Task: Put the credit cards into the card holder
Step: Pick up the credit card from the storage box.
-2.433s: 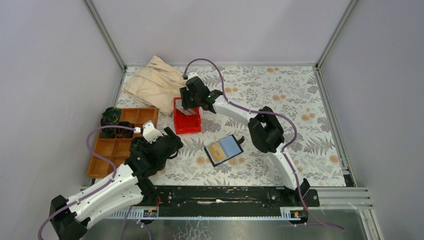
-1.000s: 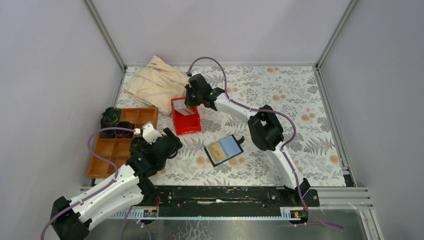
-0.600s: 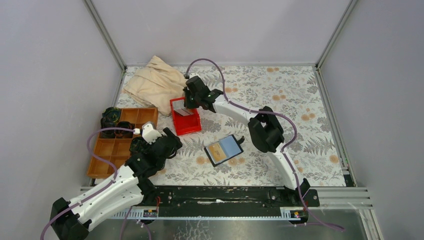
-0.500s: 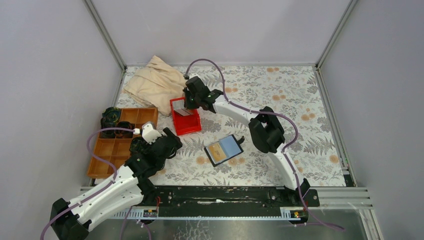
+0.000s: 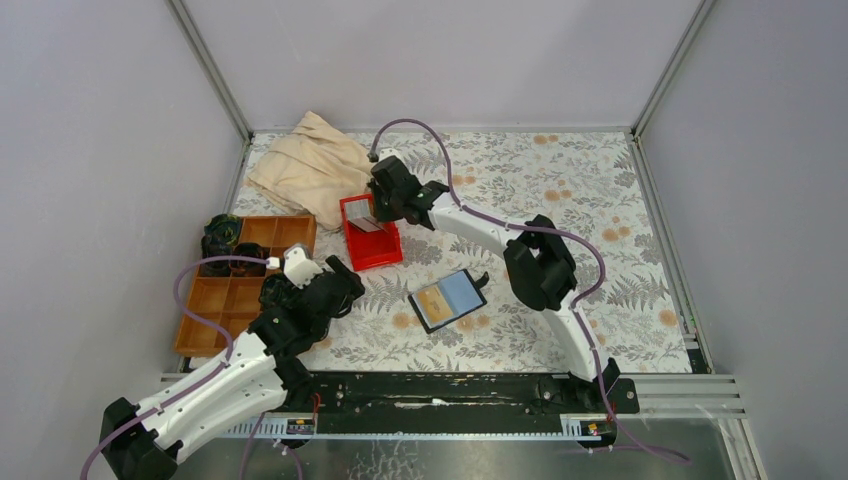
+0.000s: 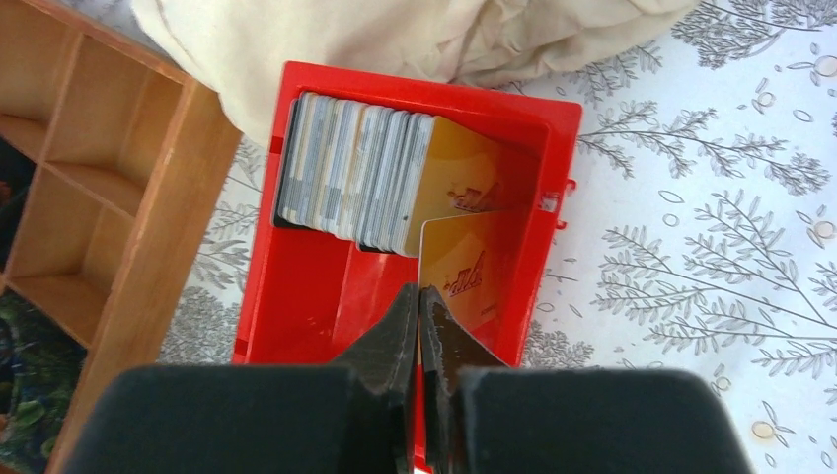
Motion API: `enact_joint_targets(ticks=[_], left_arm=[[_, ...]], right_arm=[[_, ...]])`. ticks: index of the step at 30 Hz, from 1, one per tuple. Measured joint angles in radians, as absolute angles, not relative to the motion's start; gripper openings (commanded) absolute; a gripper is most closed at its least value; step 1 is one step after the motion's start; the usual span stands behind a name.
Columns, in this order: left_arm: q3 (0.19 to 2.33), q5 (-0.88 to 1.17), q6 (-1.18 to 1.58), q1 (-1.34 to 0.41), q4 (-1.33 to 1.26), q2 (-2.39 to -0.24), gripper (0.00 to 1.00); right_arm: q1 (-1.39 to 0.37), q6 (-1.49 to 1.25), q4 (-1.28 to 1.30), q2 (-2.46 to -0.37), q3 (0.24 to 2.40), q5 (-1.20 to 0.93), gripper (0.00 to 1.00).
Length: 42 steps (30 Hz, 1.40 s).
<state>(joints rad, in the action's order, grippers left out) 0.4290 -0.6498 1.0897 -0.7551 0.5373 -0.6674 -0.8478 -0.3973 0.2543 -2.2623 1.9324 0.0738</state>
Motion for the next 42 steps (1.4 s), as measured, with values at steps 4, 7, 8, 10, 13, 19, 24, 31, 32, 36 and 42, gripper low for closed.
enact_joint_targets(ticks=[4,7,8,10,13,19,24,31,32,36,42], left_arm=[[0.415,-0.650,1.089,-0.755,0.525,-0.667,0.85],[0.405,-0.651,1.089,-0.755,0.511,-0.668,0.85],[0.405,-0.652,1.089,-0.755,0.507,-0.668,0.85],[0.405,-0.656,1.089,-0.755,0.496,-0.672,0.85],[0.405,-0.661,1.089,-0.755,0.480,-0.685,0.85],[0.406,-0.673,1.078,-0.755,0.440,-0.705,0.86],[0.413,-0.677,1.051,-0.752,0.392,-0.727,0.87],[0.450,-0.678,1.010,-0.752,0.345,-0.747,0.87],[0.456,-0.678,1.001,-0.751,0.340,-0.747,0.87],[0.479,-0.675,0.949,-0.751,0.305,-0.743,0.87],[0.488,-0.551,0.801,-0.751,0.193,-0.713,0.87]], right_arm=[[-0.854,-0.365,0.262,-2.260,1.916,0.118,0.00],[-0.858,-0.342,0.258,-2.245,1.898,0.147,0.00],[-0.860,-0.334,0.259,-2.235,1.886,0.159,0.00],[-0.860,-0.320,0.262,-2.217,1.868,0.175,0.00],[-0.862,-0.303,0.261,-2.202,1.858,0.195,0.00],[-0.869,-0.269,0.261,-2.172,1.842,0.218,0.00],[-0.881,-0.248,0.257,-2.111,1.803,0.229,0.00],[-0.892,-0.231,0.245,-2.017,1.740,0.251,0.00],[-0.893,-0.230,0.241,-2.002,1.726,0.251,0.00],[-0.900,-0.228,0.231,-1.927,1.644,0.250,0.00],[-0.918,-0.229,0.240,-1.697,1.435,0.224,0.00]])
